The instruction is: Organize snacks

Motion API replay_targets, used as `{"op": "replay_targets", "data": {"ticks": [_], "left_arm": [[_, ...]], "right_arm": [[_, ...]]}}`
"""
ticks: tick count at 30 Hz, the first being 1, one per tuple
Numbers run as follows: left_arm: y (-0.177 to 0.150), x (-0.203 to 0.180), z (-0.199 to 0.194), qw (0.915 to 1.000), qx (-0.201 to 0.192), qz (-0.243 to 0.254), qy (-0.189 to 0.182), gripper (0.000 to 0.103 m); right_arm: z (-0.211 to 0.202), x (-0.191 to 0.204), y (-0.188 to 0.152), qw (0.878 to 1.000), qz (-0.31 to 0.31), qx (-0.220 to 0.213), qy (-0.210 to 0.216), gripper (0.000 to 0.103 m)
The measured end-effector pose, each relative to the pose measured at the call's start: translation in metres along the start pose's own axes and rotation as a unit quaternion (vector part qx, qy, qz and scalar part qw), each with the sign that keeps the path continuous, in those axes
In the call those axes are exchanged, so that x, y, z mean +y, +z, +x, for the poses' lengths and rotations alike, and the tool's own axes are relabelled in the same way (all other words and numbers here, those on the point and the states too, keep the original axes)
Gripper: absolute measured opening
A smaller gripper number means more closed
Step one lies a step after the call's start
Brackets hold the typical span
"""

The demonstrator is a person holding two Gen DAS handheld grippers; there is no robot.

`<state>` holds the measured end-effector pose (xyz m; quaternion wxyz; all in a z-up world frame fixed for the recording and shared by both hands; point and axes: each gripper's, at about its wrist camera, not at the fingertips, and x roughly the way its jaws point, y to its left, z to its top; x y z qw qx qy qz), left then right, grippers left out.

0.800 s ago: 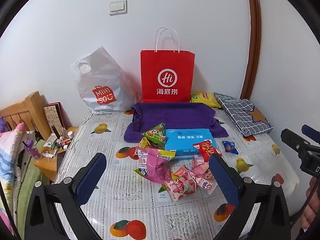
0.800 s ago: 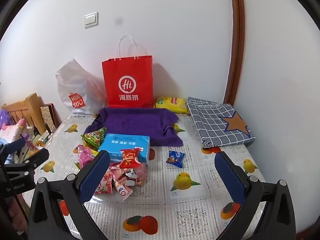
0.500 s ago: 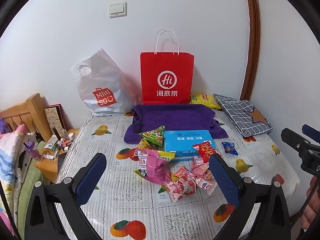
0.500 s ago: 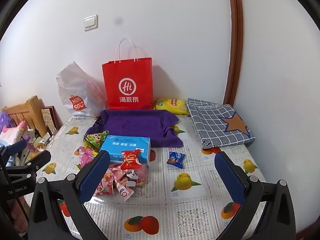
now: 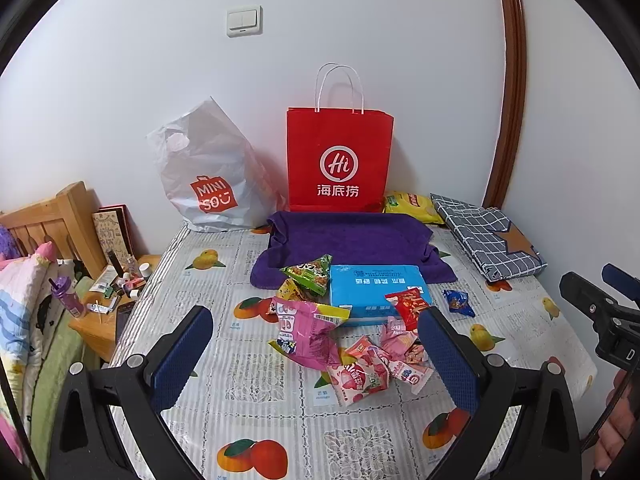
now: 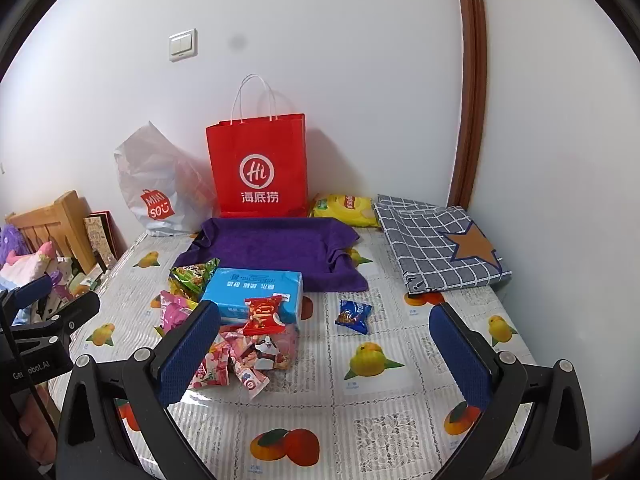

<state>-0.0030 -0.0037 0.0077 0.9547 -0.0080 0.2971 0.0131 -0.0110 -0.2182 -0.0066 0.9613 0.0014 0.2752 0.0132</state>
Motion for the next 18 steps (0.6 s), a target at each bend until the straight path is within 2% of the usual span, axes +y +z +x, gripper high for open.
{"op": "replay_targets", "data": {"ticks": [18], "left_arm": [[0.0015,0.0043,-0.0029,1.0,-0.003,-0.005,0.001,0.103]], "right_arm": [[-0.0036,0.0015,-0.0028,1.0,0.002,-0.006,0.002,0.103]]}}
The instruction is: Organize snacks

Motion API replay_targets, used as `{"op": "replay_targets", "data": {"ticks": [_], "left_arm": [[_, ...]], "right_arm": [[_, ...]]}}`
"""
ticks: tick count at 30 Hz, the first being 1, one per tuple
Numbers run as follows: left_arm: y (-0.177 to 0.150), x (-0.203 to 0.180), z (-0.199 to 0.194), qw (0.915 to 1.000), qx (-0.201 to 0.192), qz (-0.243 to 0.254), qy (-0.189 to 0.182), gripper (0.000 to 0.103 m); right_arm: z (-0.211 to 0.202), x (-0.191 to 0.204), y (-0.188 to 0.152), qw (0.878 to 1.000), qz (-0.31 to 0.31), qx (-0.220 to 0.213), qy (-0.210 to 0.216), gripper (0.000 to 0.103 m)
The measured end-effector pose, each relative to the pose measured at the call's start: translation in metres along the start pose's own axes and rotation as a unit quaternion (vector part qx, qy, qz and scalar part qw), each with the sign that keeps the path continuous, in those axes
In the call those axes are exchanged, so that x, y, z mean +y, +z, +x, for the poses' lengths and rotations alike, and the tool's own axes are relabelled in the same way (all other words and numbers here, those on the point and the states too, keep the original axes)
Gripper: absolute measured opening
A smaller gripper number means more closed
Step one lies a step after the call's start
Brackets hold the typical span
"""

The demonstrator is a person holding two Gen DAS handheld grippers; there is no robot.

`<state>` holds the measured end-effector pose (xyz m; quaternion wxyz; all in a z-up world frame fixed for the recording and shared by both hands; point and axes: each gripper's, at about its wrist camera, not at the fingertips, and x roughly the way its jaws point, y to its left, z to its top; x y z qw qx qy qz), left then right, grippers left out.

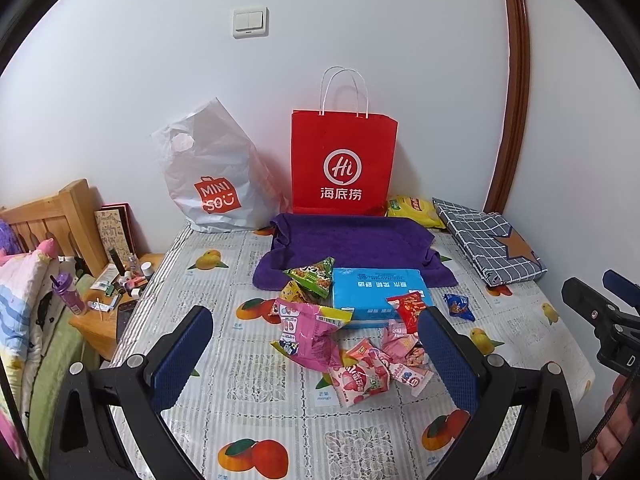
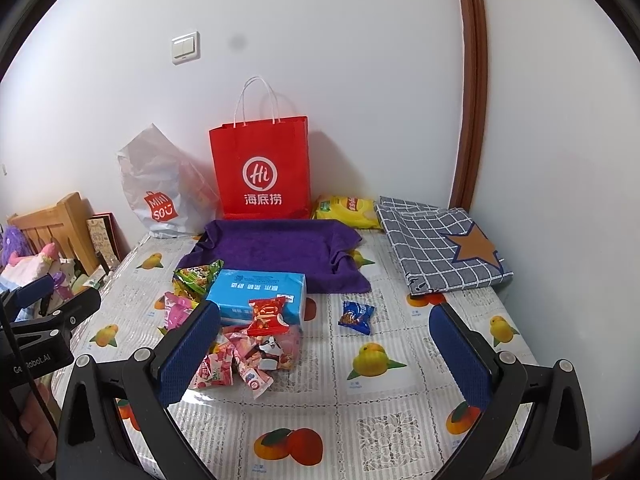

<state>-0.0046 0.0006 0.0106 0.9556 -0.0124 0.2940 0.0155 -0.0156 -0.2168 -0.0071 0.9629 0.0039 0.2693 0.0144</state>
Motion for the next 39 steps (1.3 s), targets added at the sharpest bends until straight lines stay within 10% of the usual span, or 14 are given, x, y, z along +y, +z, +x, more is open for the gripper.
{"op": "replay_targets", "data": {"ticks": [39], "left_arm": [[-0.0017,-0.0008,-0.0019,1.0,-0.001,-0.005,0.008,0.103]], "right_arm": [[-0.0036,-0.0016,0.0001,1.0,0.0,-0.004,-0.001,0.103]]}}
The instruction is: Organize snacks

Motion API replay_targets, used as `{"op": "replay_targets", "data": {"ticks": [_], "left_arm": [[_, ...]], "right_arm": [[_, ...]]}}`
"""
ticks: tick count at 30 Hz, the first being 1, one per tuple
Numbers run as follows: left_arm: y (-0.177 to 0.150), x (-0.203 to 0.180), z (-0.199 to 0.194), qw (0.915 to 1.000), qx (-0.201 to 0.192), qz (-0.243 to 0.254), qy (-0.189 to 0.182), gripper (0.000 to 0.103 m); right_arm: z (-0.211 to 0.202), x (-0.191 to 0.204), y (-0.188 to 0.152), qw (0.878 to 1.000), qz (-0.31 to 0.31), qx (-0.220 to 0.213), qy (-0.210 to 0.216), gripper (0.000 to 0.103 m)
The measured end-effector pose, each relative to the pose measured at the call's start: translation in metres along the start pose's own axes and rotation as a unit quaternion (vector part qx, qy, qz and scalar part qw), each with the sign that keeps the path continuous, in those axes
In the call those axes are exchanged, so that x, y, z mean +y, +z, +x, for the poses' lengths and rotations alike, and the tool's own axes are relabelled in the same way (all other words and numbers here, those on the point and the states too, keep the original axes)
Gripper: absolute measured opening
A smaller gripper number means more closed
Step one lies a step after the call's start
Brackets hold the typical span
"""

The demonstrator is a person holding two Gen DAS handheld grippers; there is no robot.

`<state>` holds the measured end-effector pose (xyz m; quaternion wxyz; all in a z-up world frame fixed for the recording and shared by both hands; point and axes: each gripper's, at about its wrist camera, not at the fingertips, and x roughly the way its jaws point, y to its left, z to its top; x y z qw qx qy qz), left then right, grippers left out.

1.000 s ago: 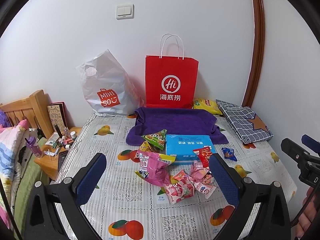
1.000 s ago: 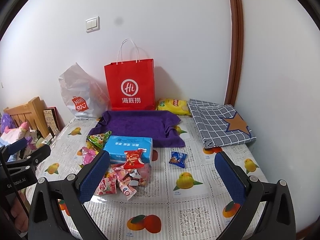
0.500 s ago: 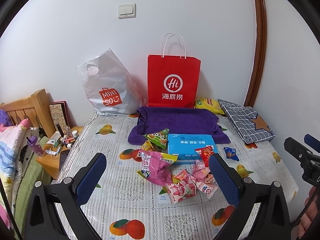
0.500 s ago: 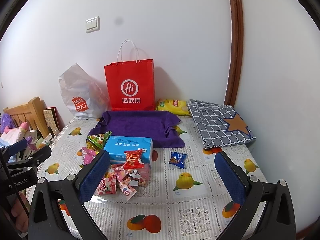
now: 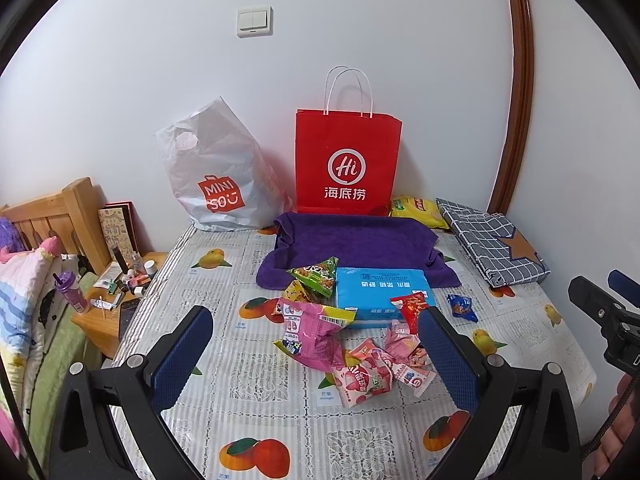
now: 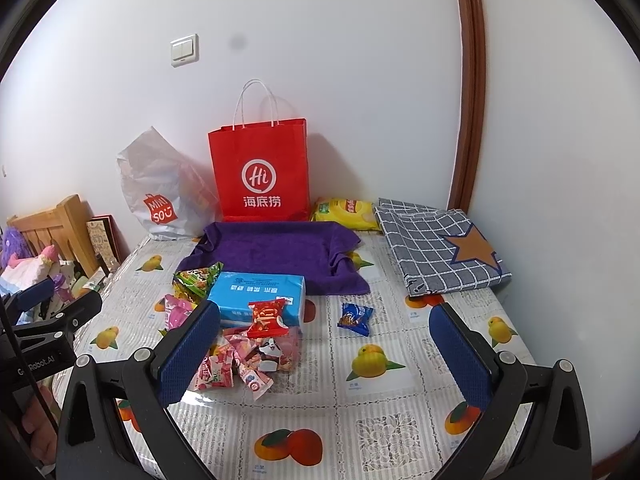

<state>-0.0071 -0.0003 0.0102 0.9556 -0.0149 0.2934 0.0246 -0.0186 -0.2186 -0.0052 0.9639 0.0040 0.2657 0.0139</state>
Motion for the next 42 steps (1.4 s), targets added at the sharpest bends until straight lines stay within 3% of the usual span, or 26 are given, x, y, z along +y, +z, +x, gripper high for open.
{"op": "replay_targets", "data": {"ticks": [15,23,29,34,38,42], "left_arm": [[0.006,0.001,0.008,0.9999,0.007,0.0,-0.009,0.103],[0.013,0.004,0.018,1.0,0.004,0.004,-0.006,0.103],[0.012,0.008,0.043,0.9998,0.011,0.006,-0.012,0.103],[0.01,0.013,0.082,0.9985,0.053,0.009,-0.006,0.103],[0.005,0.02,0.111,0.9977,0.067,0.006,-0.005,0.103],[0.003,0.028,0.134,0.9972,0.073,-0.01,-0.01,0.103]], "right_arm": [[0.009,0.005,0.01,1.0,-0.007,0.004,0.007,0.103],[0.033,-0.004,0.015,0.999,0.0,0.012,-0.033,0.103],[0.061,-0.017,0.006,0.999,-0.017,0.007,-0.026,0.103],[0.108,-0.035,-0.004,0.999,0.011,0.047,-0.005,0.103],[0.152,-0.053,-0.015,0.995,0.046,0.091,-0.013,0.102],[0.201,-0.073,-0.032,0.988,0.086,0.13,-0.006,0.087]]}}
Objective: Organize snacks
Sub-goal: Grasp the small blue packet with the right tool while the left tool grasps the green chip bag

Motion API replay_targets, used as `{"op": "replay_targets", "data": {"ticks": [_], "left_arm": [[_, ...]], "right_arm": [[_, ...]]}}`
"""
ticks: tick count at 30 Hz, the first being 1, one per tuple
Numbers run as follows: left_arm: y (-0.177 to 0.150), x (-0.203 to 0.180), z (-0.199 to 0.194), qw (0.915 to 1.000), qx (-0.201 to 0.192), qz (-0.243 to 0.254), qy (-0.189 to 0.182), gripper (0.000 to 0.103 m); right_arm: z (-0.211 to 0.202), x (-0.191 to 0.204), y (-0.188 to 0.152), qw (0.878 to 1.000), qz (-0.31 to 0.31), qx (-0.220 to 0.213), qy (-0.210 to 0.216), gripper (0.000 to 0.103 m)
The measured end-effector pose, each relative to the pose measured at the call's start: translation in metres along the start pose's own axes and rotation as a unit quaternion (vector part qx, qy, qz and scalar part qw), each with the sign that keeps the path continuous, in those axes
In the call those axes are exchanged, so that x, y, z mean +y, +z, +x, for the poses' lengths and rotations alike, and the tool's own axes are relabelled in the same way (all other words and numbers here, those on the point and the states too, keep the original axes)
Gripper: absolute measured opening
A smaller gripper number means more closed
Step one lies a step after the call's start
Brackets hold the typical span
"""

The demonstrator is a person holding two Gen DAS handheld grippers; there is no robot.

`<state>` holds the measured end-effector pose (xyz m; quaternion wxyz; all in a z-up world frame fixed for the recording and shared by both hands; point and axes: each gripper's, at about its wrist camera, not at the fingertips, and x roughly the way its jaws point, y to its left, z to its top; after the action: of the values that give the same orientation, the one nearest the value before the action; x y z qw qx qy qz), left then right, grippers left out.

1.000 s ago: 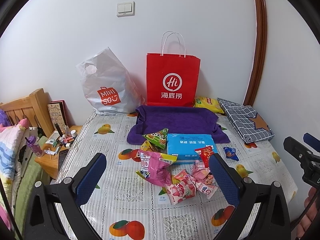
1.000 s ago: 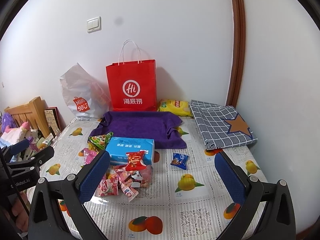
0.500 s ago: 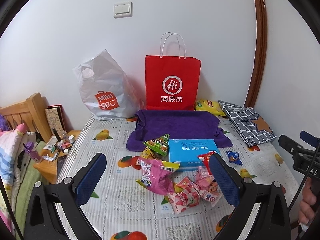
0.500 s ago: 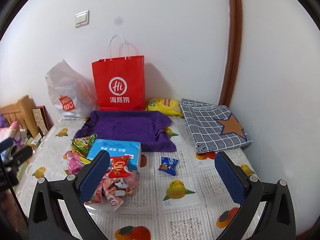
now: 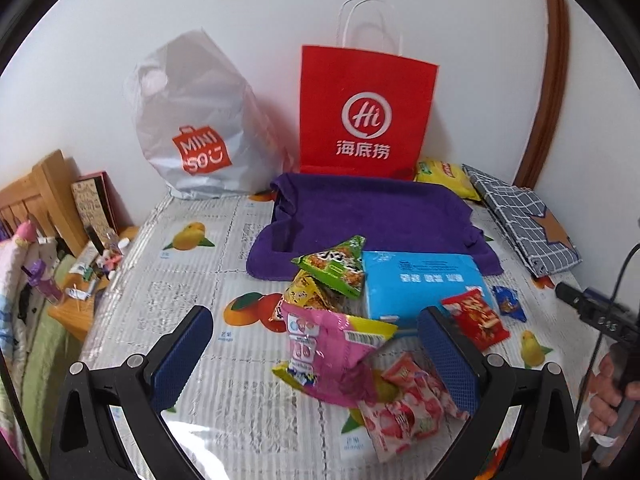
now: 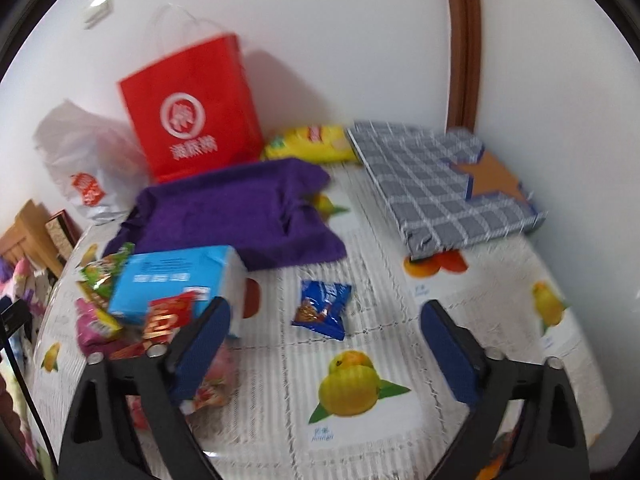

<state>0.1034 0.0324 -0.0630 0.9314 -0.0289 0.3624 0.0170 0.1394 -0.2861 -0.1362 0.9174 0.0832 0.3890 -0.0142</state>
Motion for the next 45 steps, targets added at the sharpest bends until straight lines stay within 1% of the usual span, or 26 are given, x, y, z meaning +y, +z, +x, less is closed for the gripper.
{"op": "replay_targets", "data": {"ticks": [1,3,8,11,16,18,20,22,23,25,29,33,35,38,40,41,42,43,45], "left_arm": [[0.0,0.002,0.006,1.0,0.001,-0.003,-0.002,0.103],[0.0,0.006,0.019,0.9999,0.009,-0.008,0.002,0.103],[0.001,0.016,0.044,0.9993,0.03,-0.014,0.018,0.103],[0.004,0.019,0.053,0.9991,0.035,-0.015,0.018,0.103],[0.011,0.021,0.063,0.999,0.04,-0.018,0.012,0.103],[0.015,0.019,0.066,0.9991,0.038,-0.019,0.003,0.103],[0.021,0.014,0.072,0.9991,0.038,-0.017,-0.003,0.103],[0.027,0.008,0.08,0.9991,0.041,-0.009,0.0,0.103],[0.031,0.005,0.086,0.999,0.044,-0.003,0.002,0.103],[0.037,0.0,0.096,0.9987,0.052,-0.002,0.0,0.103],[0.045,-0.007,0.116,0.997,0.076,-0.003,-0.019,0.103],[0.049,-0.014,0.136,0.9949,0.098,0.006,-0.025,0.102],[0.049,-0.015,0.144,0.9934,0.109,0.006,-0.035,0.1],[0.048,-0.015,0.154,0.9899,0.129,0.003,-0.058,0.091],[0.046,-0.017,0.159,0.9874,0.142,0.005,-0.07,0.075],[0.046,-0.017,0.161,0.9862,0.146,0.002,-0.079,0.073],[0.045,-0.015,0.16,0.9856,0.144,-0.004,-0.089,0.066],[0.045,-0.014,0.159,0.9853,0.143,-0.008,-0.092,0.056],[0.046,-0.009,0.155,0.9855,0.139,-0.015,-0.096,0.045]], "right_arm": [[0.011,-0.004,-0.001,1.0,0.006,0.01,0.002,0.08],[0.035,-0.009,-0.003,0.999,0.016,0.034,0.002,0.071],[0.073,-0.009,-0.005,0.998,0.021,0.064,0.006,0.07],[0.085,-0.004,-0.003,0.997,0.014,0.069,0.007,0.07],[0.111,0.0,-0.002,0.997,-0.002,0.08,-0.004,0.07],[0.111,0.004,-0.004,0.997,-0.027,0.071,-0.011,0.069],[0.112,0.006,-0.005,0.997,-0.04,0.068,-0.018,0.063],[0.111,0.007,-0.006,0.996,-0.052,0.063,-0.027,0.045],[0.11,0.006,-0.006,0.996,-0.056,0.063,-0.029,0.043],[0.108,0.003,-0.007,0.996,-0.054,0.065,-0.019,0.04],[0.102,-0.001,-0.009,0.997,-0.049,0.065,-0.009,0.039],[0.097,0.001,-0.011,0.997,-0.055,0.06,-0.009,0.039],[0.095,0.002,-0.011,0.997,-0.056,0.059,-0.007,0.037],[0.09,0.004,-0.01,0.997,-0.058,0.053,-0.003,0.037],[0.088,0.007,-0.008,0.997,-0.064,0.05,0.002,0.037],[0.087,0.009,-0.008,0.996,-0.069,0.048,0.002,0.036],[0.086,0.012,-0.007,0.996,-0.074,0.046,0.0,0.036],[0.084,0.014,-0.007,0.996,-0.079,0.044,-0.001,0.036],[0.081,0.015,-0.006,0.996,-0.082,0.041,-0.002,0.036]]}}
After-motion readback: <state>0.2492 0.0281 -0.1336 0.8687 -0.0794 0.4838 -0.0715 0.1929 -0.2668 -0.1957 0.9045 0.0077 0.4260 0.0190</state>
